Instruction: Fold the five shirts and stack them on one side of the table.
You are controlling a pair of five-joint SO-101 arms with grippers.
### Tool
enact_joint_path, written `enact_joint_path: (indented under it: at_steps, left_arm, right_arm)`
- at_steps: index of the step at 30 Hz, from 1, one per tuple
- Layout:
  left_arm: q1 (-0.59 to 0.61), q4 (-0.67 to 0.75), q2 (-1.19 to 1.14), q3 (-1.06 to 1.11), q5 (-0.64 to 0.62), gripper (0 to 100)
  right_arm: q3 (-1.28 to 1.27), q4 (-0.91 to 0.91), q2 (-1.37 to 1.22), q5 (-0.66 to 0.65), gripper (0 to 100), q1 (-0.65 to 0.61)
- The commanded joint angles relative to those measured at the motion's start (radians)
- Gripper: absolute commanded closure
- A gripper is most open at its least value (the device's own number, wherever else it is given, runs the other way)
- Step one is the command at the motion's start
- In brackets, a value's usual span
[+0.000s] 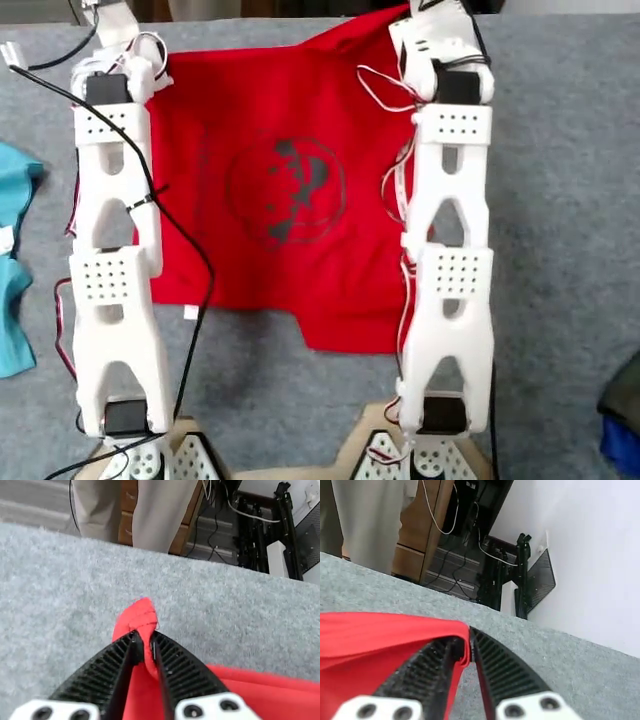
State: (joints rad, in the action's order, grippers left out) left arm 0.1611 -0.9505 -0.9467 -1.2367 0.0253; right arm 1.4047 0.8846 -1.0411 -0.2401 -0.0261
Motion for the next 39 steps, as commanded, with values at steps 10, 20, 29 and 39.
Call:
enact_joint_path:
  at_steps: [10,20,29,39]
  left_arm:
    - [-0.023,-0.118,-0.028,-0.081,0.017,98]
    - [-0.012,-0.288,-0.059,-0.080,0.021,98]
    - [-0.006,-0.476,-0.096,-0.089,0.023,98]
    - [0.020,-0.443,-0.107,-0.307,-0.054,98]
  right_arm:
    - [0.200,0.221,-0.047,-0.137,99.3,-0.015]
    - [0.262,0.608,-0.051,-0.143,99.3,-0.064]
    - [0.265,0.827,-0.013,-0.146,99.3,-0.039]
    - [0.265,0.720,0.088,-0.138,99.3,0.015]
